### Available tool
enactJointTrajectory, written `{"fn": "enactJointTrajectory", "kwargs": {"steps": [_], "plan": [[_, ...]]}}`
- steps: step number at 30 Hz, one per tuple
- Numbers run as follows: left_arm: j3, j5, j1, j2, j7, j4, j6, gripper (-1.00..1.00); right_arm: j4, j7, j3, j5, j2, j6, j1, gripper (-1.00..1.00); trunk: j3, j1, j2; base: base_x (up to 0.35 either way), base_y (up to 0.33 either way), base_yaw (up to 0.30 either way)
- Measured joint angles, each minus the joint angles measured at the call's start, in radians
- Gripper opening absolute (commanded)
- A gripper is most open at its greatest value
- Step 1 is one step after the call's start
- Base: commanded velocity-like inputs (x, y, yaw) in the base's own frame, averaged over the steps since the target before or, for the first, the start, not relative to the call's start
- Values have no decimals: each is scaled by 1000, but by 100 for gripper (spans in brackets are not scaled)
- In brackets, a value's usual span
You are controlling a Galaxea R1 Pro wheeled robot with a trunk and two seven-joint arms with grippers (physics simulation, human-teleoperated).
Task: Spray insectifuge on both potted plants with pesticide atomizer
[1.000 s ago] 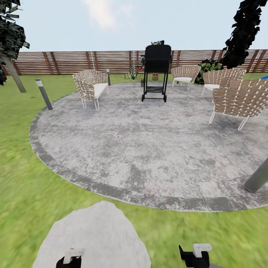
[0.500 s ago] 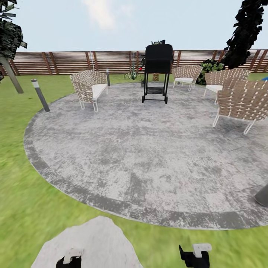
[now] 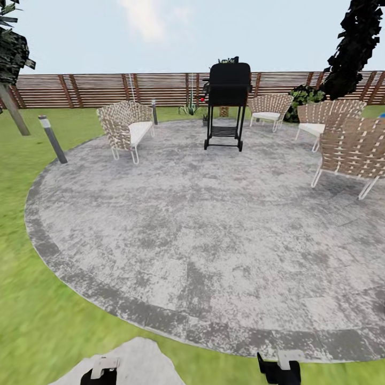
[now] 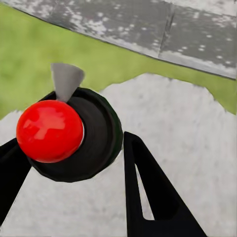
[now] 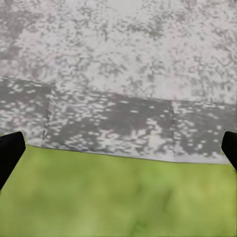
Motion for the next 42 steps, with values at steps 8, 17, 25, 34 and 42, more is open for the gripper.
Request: {"fn": "enactJointTrajectory", "kwargs": {"steps": [8,17,25,34,42], "plan": [[0,0,0,0,0,0,0,-100,0,0,0,0,0,0,0,100,0,0,0,336,37,0],[0,0,0,0,0,0,0,-100,0,1,0,0,0,0,0,100,0,0,0,335,125,0],[0,0,0,0,0,0,0,-100,0,1,0,-1,0,0,0,100,0,0,0,335,130,0],[0,1,0,0,0,0,0,-100,0,1,0,-1,0,0,0,100,0,0,0,335,117,0],[0,0,0,0,0,0,0,-100,0,1,0,-1,0,0,0,100,0,0,0,335,100,0]]}}
